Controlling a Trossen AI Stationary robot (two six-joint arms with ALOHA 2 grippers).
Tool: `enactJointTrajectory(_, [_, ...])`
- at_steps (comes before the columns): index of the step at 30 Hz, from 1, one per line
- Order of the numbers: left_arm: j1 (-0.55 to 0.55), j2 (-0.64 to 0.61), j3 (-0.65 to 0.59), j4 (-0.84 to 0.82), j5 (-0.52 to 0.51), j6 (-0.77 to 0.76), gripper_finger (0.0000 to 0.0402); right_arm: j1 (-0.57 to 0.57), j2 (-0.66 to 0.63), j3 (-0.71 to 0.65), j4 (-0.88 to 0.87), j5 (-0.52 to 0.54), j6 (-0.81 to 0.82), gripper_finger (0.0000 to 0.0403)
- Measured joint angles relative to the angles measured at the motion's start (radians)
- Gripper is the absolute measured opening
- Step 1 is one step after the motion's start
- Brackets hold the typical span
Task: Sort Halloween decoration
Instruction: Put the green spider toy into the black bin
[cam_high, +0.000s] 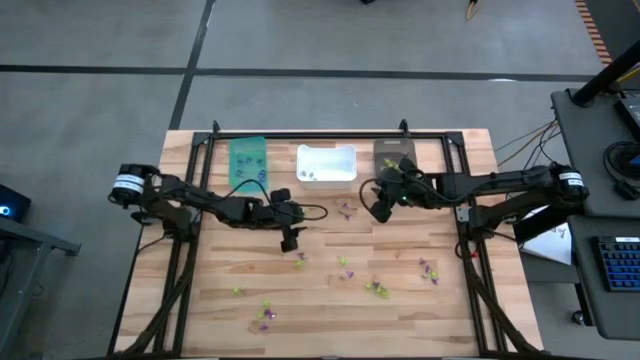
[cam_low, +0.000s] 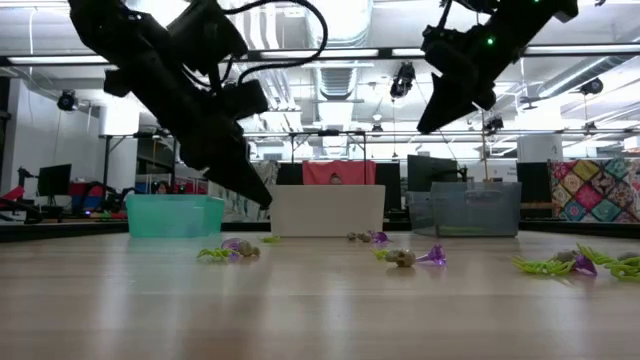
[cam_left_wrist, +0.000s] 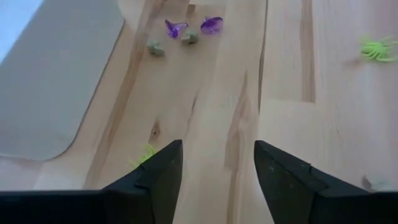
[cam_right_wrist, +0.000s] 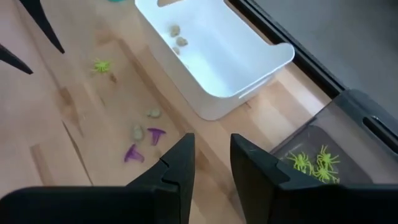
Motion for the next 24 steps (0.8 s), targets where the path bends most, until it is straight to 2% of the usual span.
enactJointTrajectory(4, [0.0,0.073,0.0,0.05,-0.017,-0.005,0.0175,-0.001,0.0,-0.005,0.002,0.001,0.0,0.0094])
enactJointTrajectory(9, [0.0,0.139,0.014,0.051,-0.146,0.001,0.0169,-0.001,0.0,-0.006,0.03,0.001,-0.016,0.0086])
enactJointTrajectory(13, [0.001,0.146,0.015,0.052,-0.206,0.019,0.0166,-0.001,0.0,-0.008,0.049,0.001,-0.033,0.0082])
enactJointTrajectory(24, [0.023,0.179,0.012,0.064,-0.201,0.037,0.0151,-0.001,0.0,-0.025,0.078,0.001,-0.042,0.009])
